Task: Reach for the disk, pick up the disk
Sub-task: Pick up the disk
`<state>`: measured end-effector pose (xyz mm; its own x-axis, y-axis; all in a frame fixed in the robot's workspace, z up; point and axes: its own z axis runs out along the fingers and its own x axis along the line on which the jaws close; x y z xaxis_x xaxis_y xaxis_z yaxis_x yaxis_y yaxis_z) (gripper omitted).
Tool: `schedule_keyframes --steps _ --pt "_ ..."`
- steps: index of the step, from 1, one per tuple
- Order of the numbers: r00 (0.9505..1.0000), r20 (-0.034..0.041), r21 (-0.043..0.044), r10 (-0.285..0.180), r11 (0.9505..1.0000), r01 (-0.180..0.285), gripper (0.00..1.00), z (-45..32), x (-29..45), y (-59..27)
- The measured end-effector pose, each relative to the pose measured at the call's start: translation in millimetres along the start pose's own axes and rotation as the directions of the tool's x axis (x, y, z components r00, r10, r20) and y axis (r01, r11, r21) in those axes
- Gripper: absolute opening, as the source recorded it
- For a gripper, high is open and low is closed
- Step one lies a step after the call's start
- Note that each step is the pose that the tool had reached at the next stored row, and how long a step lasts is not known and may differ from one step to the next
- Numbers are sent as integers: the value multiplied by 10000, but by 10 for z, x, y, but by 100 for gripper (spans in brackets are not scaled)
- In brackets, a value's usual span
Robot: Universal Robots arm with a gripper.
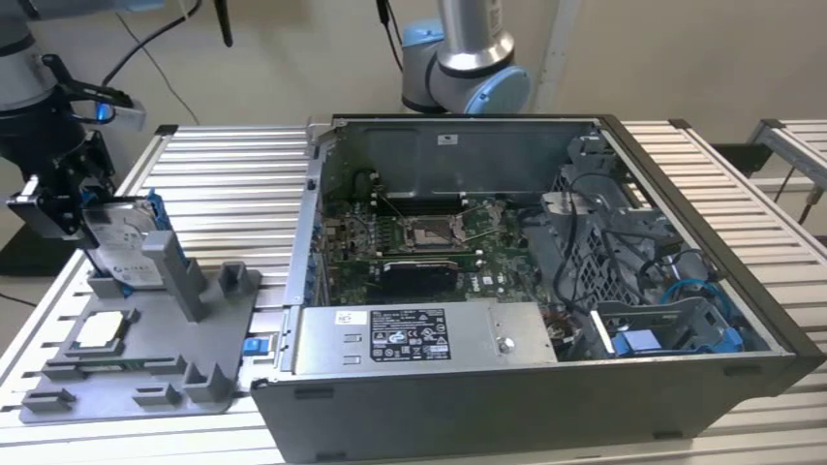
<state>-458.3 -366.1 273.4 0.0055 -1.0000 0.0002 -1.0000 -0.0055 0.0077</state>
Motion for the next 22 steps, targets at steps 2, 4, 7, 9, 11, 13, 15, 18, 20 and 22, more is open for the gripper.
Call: schedule_keyframes --steps 2,4,7,9,11,13,15,18,20,22 --pt "10000 0 -1 0 10000 0 100 34 0 0" --pt "10000 0 0 0 10000 0 100 64 0 0" --pt "10000 1 0 0 10000 0 100 101 0 -1" --pt "10000 -1 -3 0 10000 0 100 116 0 -1" --pt "10000 -2 -6 0 10000 0 100 119 0 0" --pt "10000 1 -2 0 10000 0 100 128 0 -1" --pt "10000 0 -5 0 10000 0 100 129 0 0" --pt "10000 2 -1 0 10000 0 0 132 0 -1" --pt "10000 2 0 0 10000 0 0 132 0 -1" --pt "10000 2 1 0 10000 0 0 132 0 -1"
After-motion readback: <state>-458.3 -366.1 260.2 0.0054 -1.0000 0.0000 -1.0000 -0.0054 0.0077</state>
